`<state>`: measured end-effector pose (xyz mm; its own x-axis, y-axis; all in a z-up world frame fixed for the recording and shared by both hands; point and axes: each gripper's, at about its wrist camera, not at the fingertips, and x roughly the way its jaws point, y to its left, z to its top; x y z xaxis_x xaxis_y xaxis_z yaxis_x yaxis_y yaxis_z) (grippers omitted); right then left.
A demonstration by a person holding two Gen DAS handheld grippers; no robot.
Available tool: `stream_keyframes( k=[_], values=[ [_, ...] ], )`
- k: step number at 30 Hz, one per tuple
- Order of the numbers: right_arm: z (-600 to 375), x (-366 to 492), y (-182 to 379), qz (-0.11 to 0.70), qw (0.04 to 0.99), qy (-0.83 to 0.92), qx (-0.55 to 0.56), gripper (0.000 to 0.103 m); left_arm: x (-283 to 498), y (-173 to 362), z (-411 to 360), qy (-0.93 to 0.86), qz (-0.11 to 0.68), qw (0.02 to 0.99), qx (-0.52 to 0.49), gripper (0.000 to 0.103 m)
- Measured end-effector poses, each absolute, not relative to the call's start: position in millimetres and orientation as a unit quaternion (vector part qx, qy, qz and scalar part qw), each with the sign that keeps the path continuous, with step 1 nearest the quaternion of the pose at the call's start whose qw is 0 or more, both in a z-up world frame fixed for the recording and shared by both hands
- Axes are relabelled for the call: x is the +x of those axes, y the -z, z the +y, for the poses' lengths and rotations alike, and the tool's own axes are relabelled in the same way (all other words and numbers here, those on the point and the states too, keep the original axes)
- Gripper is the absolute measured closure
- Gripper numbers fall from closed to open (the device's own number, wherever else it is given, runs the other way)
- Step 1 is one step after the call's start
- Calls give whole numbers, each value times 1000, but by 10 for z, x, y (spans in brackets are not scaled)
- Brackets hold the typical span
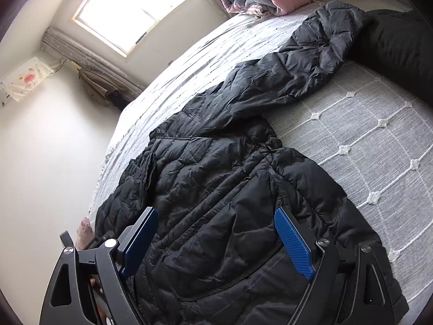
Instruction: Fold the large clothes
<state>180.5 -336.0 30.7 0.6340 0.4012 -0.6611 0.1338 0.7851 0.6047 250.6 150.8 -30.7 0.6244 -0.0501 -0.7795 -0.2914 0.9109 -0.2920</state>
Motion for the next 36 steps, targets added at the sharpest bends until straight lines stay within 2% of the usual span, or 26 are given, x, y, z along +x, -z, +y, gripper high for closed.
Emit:
stream_keyframes(
  k=[5, 7, 9, 14, 18, 23, 28, 32, 36],
  values=[
    [-3411, 1830, -263, 423, 840, -82, 329, 14, 2235, -67, 1292, -31, 413, 884, -218, 29],
    [-3541, 1823, -283, 412, 844, -70, 337, 14, 2070, -183, 1195, -23, 408, 885, -225, 20],
    [-3736, 1816, -271, 400, 843, -50, 356, 14, 1916, -236, 1119, -4, 401, 888, -227, 18],
    [-4251, 1833, -184, 377, 842, 15, 385, 14, 1932, -42, 1208, -22, 400, 890, -219, 18],
    [-4655, 1873, -95, 349, 837, 36, 419, 14, 1997, 177, 1353, 11, 428, 855, -292, 18],
    [-5021, 2086, -70, 321, 848, 50, 418, 15, 2001, 177, 1327, 6, 421, 865, -274, 18],
    [-5324, 2386, -18, 301, 838, 51, 453, 15, 2078, 242, 1425, 9, 431, 850, -301, 18],
    [-5516, 2734, 38, 299, 828, 75, 469, 15, 2126, 257, 1426, -7, 434, 858, -273, 18],
    [-5580, 3043, 107, 300, 826, 99, 468, 22, 2145, 261, 1466, -5, 433, 857, -280, 18]
  ],
)
